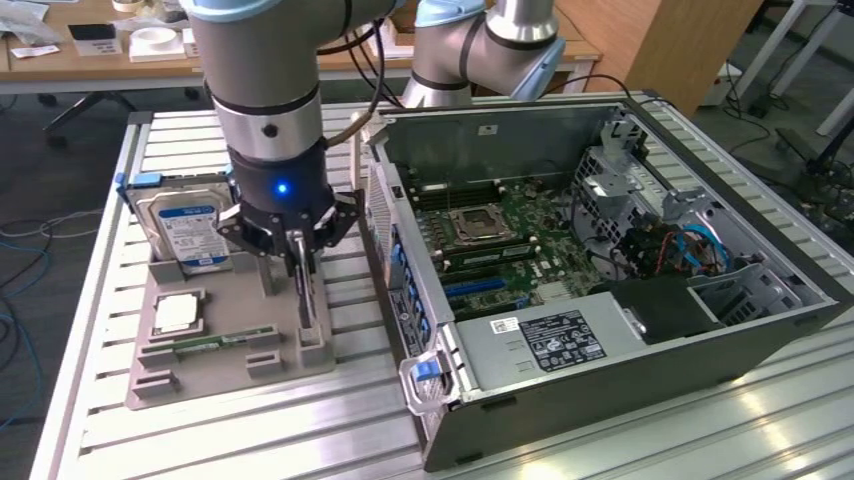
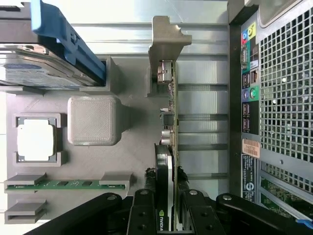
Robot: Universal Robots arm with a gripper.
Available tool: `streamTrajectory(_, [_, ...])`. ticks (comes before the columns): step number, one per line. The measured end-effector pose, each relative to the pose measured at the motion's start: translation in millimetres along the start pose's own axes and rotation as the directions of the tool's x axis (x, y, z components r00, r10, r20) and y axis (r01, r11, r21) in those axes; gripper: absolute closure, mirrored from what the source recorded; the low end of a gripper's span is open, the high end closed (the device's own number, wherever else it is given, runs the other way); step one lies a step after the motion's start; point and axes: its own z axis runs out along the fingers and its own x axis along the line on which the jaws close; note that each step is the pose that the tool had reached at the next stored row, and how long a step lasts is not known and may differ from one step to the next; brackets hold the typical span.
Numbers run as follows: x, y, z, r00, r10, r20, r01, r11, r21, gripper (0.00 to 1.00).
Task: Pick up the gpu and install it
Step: 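Pick up the gpu and move the gpu toward the slot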
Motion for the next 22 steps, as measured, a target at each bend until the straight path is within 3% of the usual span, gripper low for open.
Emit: streamTrajectory(22, [-1.2,3.0,-54.8,1.0000,0.000,0.0000,0.000,1.0000,-0.0001,0.73])
